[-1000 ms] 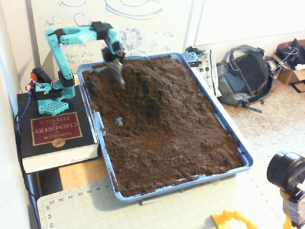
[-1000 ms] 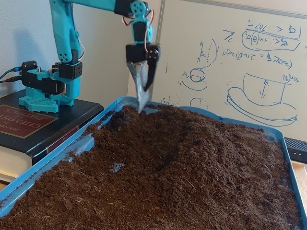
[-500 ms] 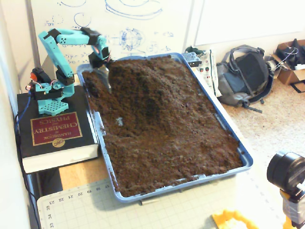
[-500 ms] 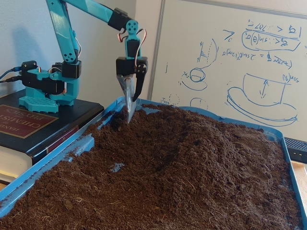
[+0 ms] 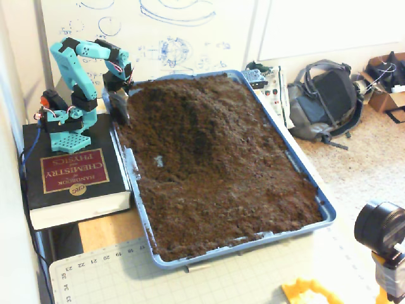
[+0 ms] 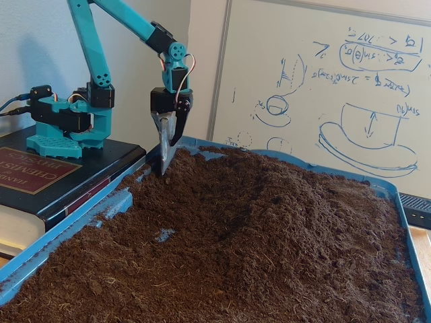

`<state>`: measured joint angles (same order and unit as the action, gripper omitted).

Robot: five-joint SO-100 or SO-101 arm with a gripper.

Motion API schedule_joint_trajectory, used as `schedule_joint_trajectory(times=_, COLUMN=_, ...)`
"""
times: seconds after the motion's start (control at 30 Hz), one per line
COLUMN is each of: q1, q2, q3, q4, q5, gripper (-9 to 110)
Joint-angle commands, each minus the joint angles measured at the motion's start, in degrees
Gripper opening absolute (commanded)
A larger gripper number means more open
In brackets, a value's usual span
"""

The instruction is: Build a berm.

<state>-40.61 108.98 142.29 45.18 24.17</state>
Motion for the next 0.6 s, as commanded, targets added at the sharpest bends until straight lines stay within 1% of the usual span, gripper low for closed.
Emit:
schedule_joint_trajectory(times=0.0, q1=-2.29, q2=1.05, q3=-0.88, q4=-0.62, q5=2.55, gripper=0)
schedule_joint_trajectory(times=0.13, q1=-1.58, q2=-6.94, q3=-2.02, q4=-1.76, q5=2.37, gripper=0)
schedule_joint_trajectory(times=0.27, q1=0.26, q2=-14.33, q3=-5.98, q4=-7.29, q5=2.9, gripper=0)
schedule_joint_trajectory(times=0.43, q1=2.02, q2=-20.92, q3=-15.91, q4=-13.1, q5=3.08, gripper=0)
schedule_joint_trajectory(times=0.57, q1=4.22, q2=-23.55, q3=-23.38, q4=-13.54, q5=3.08, gripper=0)
